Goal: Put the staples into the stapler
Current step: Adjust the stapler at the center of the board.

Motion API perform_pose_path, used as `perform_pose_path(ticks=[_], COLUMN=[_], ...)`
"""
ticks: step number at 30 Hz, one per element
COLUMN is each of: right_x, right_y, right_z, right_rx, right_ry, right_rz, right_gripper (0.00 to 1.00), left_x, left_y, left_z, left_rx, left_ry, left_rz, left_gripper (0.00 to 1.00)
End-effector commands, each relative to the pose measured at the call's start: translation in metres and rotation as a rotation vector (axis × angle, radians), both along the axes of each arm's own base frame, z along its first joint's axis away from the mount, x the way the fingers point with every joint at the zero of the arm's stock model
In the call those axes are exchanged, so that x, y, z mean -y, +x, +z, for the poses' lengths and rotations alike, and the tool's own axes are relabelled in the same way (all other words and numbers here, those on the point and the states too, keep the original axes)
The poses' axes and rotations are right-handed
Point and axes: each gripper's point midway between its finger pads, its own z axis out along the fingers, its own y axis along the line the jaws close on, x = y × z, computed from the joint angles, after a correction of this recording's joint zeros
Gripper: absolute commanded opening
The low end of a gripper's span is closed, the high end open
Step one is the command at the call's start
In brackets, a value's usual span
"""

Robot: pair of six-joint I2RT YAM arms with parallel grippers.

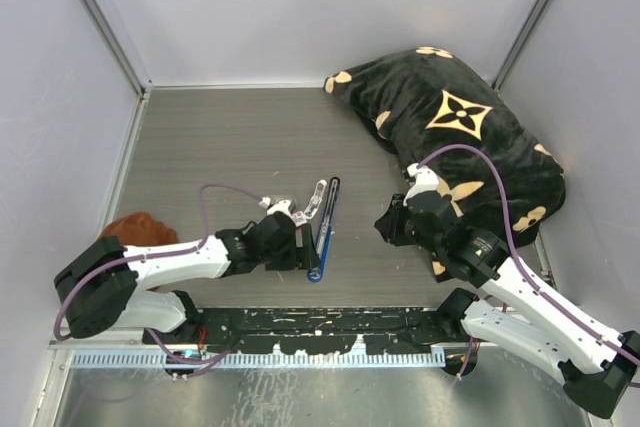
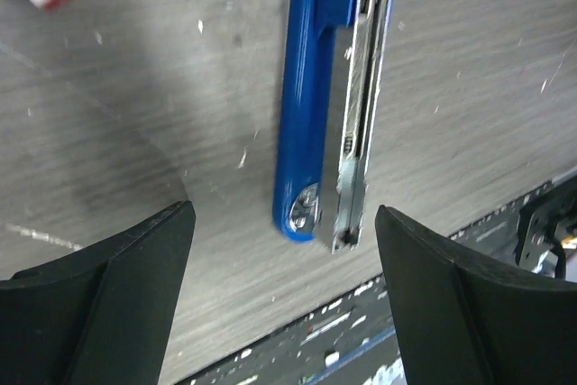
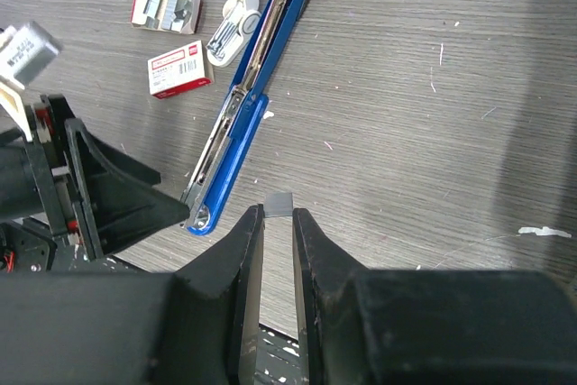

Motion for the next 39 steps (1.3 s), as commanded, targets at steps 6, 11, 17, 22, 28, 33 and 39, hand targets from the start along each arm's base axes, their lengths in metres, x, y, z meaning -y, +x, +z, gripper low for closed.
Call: perform_pose_path(ticks=[6,11,17,22,28,33,39], right_x=[-0.009,-0.010,-0.009,-0.007,0.009,0.014,-0.007], right_y=[0.007,0.007,0.008,0.010,0.014,0.015,0.011], right_z=[0.017,0.018,0.020,0.022,0.030,0.034,0.021], right_rx=[0.039,0.039,0.043,0.052,0.077,0.096,0.109], right_ry=[0.056,0.057,0.052,0.044,-0.015,-0.039,-0.027], right_rz=[0.004,0.006,0.003,-0.009,-0.062,-0.061,0.069], right_gripper=[0.22,0.22,0.21,0.22,0.22,0.22,0.22], left_x=[0.028,0.048,0.079,0.129,0.159,0.116,0.035], left_y=[-0.024,-0.033,-0.042,-0.026,-0.013,-0.008,0.019], left_z=[0.015,0.008,0.008,0.008,0.022,0.032,0.069], left_rx=[-0.073,-0.108,-0.103,-0.018,0.093,0.191,0.247], left_ry=[-0.202,-0.215,-0.239,-0.319,-0.360,-0.235,-0.174], left_rz=[-0.066,-0.130,-0.204,-0.275,-0.353,-0.340,-0.265], left_gripper=[0.84,0.82,0.82,0.81,0.77,0.77,0.86])
